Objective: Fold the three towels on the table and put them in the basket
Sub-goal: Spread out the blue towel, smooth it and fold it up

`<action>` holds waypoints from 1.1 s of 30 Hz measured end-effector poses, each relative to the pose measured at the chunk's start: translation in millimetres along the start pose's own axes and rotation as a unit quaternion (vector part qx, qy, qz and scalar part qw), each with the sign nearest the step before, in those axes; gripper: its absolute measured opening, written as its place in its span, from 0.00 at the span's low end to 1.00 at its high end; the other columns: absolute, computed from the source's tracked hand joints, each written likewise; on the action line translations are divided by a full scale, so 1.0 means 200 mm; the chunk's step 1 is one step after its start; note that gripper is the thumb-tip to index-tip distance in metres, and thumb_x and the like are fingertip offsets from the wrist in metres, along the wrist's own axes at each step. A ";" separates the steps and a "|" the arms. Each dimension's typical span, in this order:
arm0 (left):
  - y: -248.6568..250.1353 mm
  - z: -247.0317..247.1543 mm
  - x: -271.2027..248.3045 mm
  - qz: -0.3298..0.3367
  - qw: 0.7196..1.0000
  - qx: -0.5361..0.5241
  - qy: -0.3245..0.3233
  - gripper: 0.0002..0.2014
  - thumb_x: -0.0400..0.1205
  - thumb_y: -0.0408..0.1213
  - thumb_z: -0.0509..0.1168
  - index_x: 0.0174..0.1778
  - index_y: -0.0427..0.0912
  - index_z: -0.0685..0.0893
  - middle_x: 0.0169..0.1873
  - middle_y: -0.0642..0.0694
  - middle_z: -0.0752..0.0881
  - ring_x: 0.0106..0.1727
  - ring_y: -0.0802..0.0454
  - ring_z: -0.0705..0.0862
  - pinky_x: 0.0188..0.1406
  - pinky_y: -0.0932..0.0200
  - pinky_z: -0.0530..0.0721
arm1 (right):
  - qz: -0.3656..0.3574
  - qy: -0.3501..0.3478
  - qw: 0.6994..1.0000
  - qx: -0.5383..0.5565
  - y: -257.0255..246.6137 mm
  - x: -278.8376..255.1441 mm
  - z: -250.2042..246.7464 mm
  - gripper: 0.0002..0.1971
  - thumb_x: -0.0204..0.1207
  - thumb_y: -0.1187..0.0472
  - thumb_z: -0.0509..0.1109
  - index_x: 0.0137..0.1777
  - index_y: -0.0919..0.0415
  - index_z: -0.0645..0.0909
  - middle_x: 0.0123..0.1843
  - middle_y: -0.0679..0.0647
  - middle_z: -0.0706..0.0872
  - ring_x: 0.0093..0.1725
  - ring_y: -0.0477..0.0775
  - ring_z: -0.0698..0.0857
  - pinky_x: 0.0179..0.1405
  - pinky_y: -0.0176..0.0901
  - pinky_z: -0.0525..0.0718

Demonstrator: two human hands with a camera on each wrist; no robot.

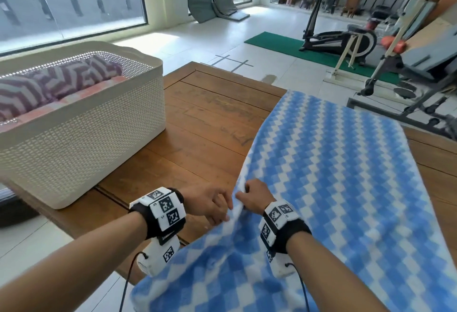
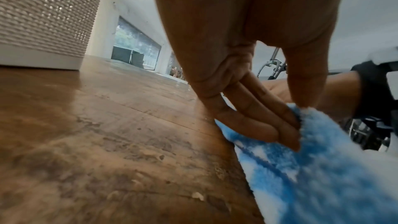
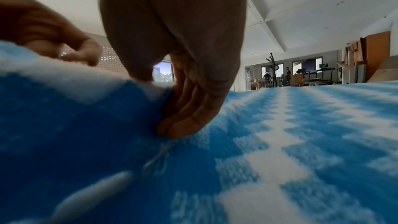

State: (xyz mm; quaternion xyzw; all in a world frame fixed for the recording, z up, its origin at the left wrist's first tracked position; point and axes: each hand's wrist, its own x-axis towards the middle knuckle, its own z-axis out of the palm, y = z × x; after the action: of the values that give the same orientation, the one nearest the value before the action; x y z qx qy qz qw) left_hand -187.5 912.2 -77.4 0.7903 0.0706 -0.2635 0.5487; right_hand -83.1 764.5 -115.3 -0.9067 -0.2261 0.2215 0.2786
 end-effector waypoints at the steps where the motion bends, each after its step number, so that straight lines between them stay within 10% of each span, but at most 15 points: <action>1: 0.00 0.00 0.02 -0.003 1.000 -0.015 0.022 0.07 0.80 0.24 0.64 0.50 0.39 0.76 0.36 0.39 0.85 0.33 0.50 0.84 0.37 0.60 0.87 | 0.006 -0.012 1.000 0.019 -0.01 0.02 -0.02 0.20 0.73 0.55 0.69 0.26 0.60 0.66 0.29 0.56 0.73 0.37 0.58 0.79 0.36 0.46 0.77; 5: -0.01 -0.05 0.14 -0.007 0.983 -0.064 0.174 0.08 0.86 0.25 0.50 0.49 0.39 0.72 0.36 0.40 0.81 0.31 0.52 0.80 0.27 0.64 0.81 | 0.029 -0.039 0.974 0.220 0.01 -0.01 -0.09 0.05 0.74 0.74 0.62 0.41 0.70 0.79 0.37 0.60 0.81 0.36 0.56 0.84 0.35 0.50 0.89; 11: 0.14 0.00 0.38 -0.015 0.995 -0.048 0.090 0.15 0.89 0.41 0.52 0.41 0.42 0.79 0.37 0.43 0.81 0.37 0.47 0.80 0.38 0.56 0.83 | 0.044 -0.071 0.927 0.367 0.06 -0.11 -0.23 0.13 0.73 0.82 0.57 0.46 0.68 0.80 0.41 0.60 0.83 0.43 0.57 0.84 0.38 0.46 0.88; 21: 0.24 -0.17 0.57 0.050 0.975 -0.169 0.137 0.10 0.77 0.25 0.70 0.34 0.41 0.79 0.31 0.41 0.81 0.30 0.53 0.79 0.30 0.62 0.78 | 0.101 -0.027 0.919 0.381 0.02 -0.13 -0.21 0.08 0.81 0.65 0.65 0.51 0.69 0.82 0.43 0.61 0.85 0.38 0.53 0.86 0.38 0.42 0.87; 25: 0.20 -0.33 0.55 0.102 0.970 -0.119 0.187 0.11 0.75 0.24 0.70 0.38 0.43 0.78 0.31 0.44 0.80 0.32 0.52 0.78 0.33 0.59 0.78 | 0.109 0.047 0.993 0.017 0.07 -0.02 -0.15 0.20 0.84 0.49 0.59 0.59 0.67 0.82 0.59 0.65 0.85 0.59 0.64 0.84 0.57 0.51 0.80; 29: 0.11 -0.53 0.52 0.123 0.944 0.009 0.306 0.08 0.76 0.22 0.63 0.40 0.40 0.77 0.26 0.43 0.76 0.22 0.53 0.74 0.18 0.64 0.70 | 0.180 -0.067 0.956 -0.221 0.06 0.02 -0.05 0.23 0.83 0.45 0.58 0.67 0.62 0.76 0.69 0.64 0.78 0.68 0.64 0.78 0.64 0.52 0.77; 33: -0.02 -0.64 0.52 0.038 0.957 0.089 0.272 0.09 0.75 0.26 0.65 0.41 0.44 0.73 0.27 0.44 0.77 0.30 0.46 0.77 0.24 0.61 0.71 | 0.213 -0.050 0.938 -0.268 0.01 0.06 -0.07 0.23 0.84 0.49 0.58 0.73 0.63 0.72 0.72 0.62 0.77 0.69 0.63 0.78 0.64 0.50 0.77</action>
State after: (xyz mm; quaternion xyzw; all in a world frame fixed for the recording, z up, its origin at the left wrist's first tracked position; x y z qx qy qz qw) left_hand -56.7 1011.7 -98.7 0.8798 0.1639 -0.0227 0.4456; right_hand -65.1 764.0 -110.0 -0.9625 -0.0919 0.2520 -0.0400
